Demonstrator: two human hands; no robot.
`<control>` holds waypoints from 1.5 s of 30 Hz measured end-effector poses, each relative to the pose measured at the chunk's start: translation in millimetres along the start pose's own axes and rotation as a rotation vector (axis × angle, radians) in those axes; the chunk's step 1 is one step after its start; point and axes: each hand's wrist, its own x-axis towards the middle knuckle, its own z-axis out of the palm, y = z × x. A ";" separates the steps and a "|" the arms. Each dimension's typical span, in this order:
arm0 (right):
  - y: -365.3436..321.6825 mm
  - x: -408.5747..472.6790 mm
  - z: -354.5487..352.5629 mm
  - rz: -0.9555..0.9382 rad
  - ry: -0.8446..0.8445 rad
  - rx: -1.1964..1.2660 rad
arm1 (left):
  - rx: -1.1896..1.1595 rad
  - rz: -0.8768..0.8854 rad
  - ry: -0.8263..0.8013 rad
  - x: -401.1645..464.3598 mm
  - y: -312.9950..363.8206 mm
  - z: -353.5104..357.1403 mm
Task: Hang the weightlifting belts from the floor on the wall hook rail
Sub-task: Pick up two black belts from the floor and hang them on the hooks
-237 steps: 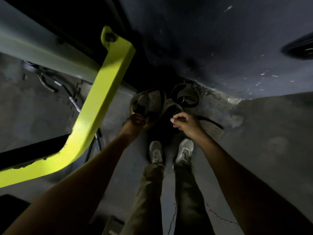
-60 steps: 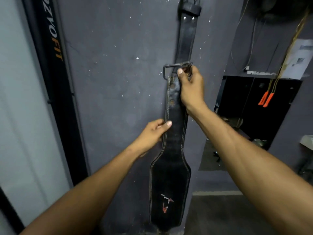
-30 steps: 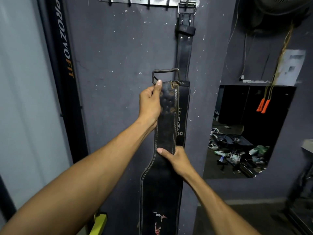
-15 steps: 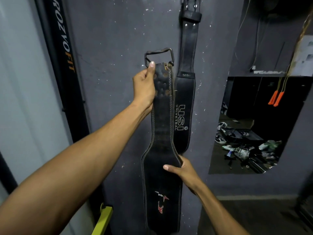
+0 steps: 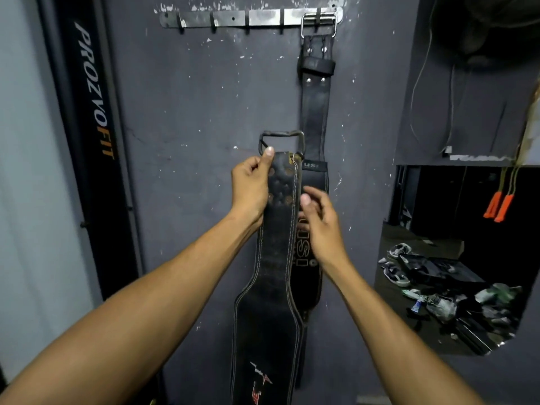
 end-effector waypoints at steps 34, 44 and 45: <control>-51.6 258.7 74.1 -0.604 0.273 0.038 | 0.020 0.368 -0.052 225.2 45.3 26.5; -98.1 306.8 97.4 -0.641 0.472 -0.265 | 0.079 0.375 -0.137 283.1 86.1 58.1; -108.1 316.1 98.4 -0.645 0.493 -0.275 | 0.080 0.378 -0.138 291.6 95.4 63.4</control>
